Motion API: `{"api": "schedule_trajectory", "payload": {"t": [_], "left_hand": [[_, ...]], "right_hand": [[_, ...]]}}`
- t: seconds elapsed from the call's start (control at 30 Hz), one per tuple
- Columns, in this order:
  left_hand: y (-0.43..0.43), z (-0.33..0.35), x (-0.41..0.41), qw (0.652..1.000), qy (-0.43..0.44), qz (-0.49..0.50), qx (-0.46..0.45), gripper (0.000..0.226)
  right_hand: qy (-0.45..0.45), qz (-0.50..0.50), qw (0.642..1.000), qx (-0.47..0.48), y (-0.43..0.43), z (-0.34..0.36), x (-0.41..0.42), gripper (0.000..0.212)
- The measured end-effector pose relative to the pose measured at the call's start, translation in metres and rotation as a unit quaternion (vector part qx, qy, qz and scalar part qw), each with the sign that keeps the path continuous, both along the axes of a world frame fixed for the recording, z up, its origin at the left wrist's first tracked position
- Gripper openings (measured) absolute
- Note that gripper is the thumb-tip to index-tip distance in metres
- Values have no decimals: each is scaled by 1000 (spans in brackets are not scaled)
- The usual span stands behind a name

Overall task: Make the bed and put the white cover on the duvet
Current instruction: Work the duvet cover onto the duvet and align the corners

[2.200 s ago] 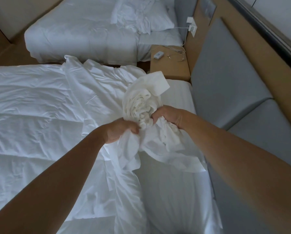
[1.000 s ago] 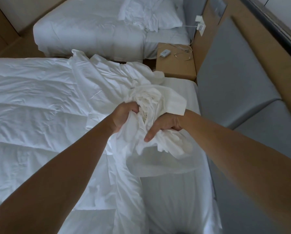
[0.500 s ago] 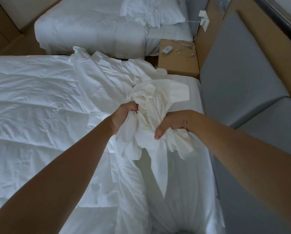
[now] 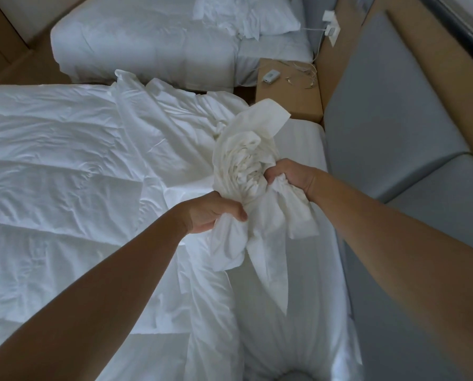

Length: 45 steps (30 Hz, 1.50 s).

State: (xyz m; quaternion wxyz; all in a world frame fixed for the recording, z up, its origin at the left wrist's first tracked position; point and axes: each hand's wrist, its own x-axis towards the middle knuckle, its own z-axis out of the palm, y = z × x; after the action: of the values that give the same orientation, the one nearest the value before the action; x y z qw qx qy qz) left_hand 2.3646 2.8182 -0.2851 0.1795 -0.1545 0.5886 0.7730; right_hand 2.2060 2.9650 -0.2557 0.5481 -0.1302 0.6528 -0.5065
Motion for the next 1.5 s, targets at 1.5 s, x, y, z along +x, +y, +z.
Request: {"api": "schedule_trajectory", "payload": {"t": [1.5], "left_hand": [[-23, -19, -18, 983, 19, 173, 54, 55]], "right_hand": [[20, 340, 914, 219, -2, 0, 29, 90]]}}
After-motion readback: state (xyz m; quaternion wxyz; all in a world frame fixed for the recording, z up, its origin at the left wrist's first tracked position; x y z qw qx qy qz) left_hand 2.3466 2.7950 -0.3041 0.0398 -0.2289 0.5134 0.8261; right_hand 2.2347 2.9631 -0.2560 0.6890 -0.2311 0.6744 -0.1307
